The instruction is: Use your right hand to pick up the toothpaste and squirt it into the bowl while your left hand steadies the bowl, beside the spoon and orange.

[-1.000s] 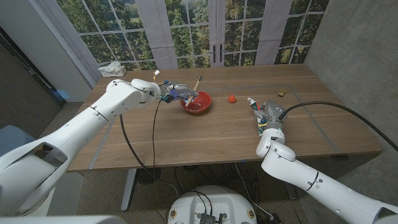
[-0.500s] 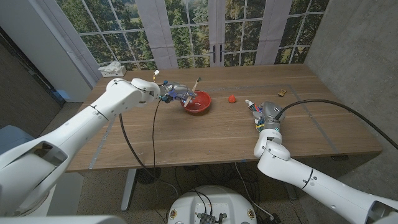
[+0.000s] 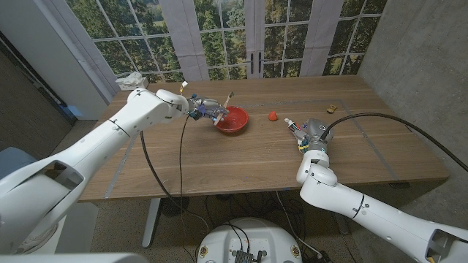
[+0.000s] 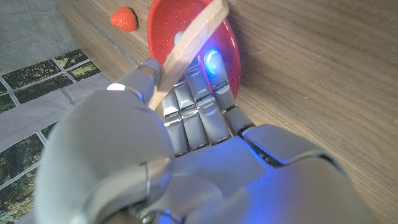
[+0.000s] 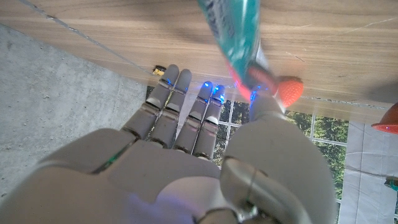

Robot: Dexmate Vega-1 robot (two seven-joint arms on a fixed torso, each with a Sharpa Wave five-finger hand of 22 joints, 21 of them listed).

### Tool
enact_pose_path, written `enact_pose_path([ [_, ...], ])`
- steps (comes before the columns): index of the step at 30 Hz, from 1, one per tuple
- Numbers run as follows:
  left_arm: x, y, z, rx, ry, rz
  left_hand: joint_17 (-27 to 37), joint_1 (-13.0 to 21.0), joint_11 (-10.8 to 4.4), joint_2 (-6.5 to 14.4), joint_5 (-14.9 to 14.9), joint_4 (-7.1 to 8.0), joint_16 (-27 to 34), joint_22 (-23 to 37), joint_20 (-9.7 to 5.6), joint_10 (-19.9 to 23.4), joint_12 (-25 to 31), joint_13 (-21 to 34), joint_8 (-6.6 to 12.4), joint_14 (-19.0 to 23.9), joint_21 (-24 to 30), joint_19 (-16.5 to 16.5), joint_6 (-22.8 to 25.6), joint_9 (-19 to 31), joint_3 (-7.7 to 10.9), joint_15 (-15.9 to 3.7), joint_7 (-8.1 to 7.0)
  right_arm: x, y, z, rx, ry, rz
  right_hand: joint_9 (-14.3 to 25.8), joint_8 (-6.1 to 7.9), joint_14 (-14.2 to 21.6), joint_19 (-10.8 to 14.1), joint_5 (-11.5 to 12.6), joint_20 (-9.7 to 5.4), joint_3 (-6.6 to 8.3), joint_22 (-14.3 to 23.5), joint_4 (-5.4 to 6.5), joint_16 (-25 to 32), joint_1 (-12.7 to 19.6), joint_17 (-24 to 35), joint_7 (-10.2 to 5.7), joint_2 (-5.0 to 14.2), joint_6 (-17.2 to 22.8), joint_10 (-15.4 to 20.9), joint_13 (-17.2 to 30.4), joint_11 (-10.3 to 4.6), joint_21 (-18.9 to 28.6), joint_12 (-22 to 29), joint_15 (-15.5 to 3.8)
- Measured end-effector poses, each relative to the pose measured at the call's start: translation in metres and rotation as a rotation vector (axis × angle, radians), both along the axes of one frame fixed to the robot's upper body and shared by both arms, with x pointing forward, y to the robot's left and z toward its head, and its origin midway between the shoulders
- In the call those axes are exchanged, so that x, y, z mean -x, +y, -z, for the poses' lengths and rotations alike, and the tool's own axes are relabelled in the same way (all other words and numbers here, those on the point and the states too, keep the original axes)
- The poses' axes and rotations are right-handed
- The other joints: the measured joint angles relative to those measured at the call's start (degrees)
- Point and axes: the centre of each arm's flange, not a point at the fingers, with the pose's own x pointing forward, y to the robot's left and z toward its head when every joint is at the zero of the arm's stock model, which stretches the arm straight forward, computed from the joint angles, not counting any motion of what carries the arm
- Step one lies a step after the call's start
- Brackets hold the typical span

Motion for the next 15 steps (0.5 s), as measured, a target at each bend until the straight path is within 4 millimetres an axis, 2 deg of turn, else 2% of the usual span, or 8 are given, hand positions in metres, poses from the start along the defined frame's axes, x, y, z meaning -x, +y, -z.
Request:
enact_pose_path([
  [4,-0.004,0.001,-0.002,-0.009,0.001,-0.012,-0.07,0.00,0.00,0.00,-0.01,-0.06,0.00,0.00,0.00,0.00,-0.22,-0.37,-0.01,0.00,0.00,0.00,0.00,-0.19,0.06,0.00,0.00,-0.001,0.000,0.000,-0.002,0.010,-0.004,0.00,-1.00,-2.17,-1.47,0.00,1.40,-1.96,0.00,1.48,-0.83,-4.46,-0.94,0.96,-0.36,-2.34,-2.95,-0.71,1.13,-0.93,-0.37,0.08],
  [6,-0.005,0.001,-0.003,-0.013,0.001,-0.016,-0.14,0.00,0.00,0.00,-0.01,-0.06,-0.01,0.00,0.00,0.00,-0.44,-0.55,-0.01,0.00,0.00,0.00,-0.15,-0.26,0.06,0.00,0.15,-0.001,0.000,0.000,-0.004,0.013,-0.006,0.00,-1.34,-2.96,-2.41,0.00,1.59,-2.61,0.00,2.13,-1.26,-5.76,-1.32,1.36,-0.59,-3.17,-3.99,-1.02,1.63,-1.31,-0.37,0.34],
  [7,-0.006,0.001,-0.004,-0.016,-0.001,-0.019,-0.14,0.00,0.00,0.00,-0.01,-0.06,-0.01,0.00,0.00,0.00,-0.44,-0.68,-0.01,0.00,0.00,0.00,-0.23,-0.26,0.06,0.00,0.21,-0.001,0.001,0.000,-0.005,0.014,-0.009,0.00,-1.45,-3.19,-2.41,0.00,1.59,-2.82,0.00,2.34,-1.28,-6.26,-1.37,1.45,-0.06,-3.44,-4.32,-1.04,1.96,-1.31,-0.37,0.27],
  [15,-0.010,-0.005,-0.012,-0.060,-0.008,-0.045,-0.09,0.01,0.00,-0.01,0.01,-0.07,0.19,-0.15,0.23,0.00,-1.49,-1.84,-0.19,0.00,0.00,0.36,-0.53,-0.52,0.06,0.00,0.50,-0.002,0.001,-0.002,-0.018,0.002,-0.031,0.27,-1.45,-3.66,-2.71,0.00,1.90,-3.27,0.01,2.79,-1.28,-8.27,-1.67,1.95,-0.14,-3.95,-4.91,-1.30,1.93,-1.71,-0.37,0.42],
])
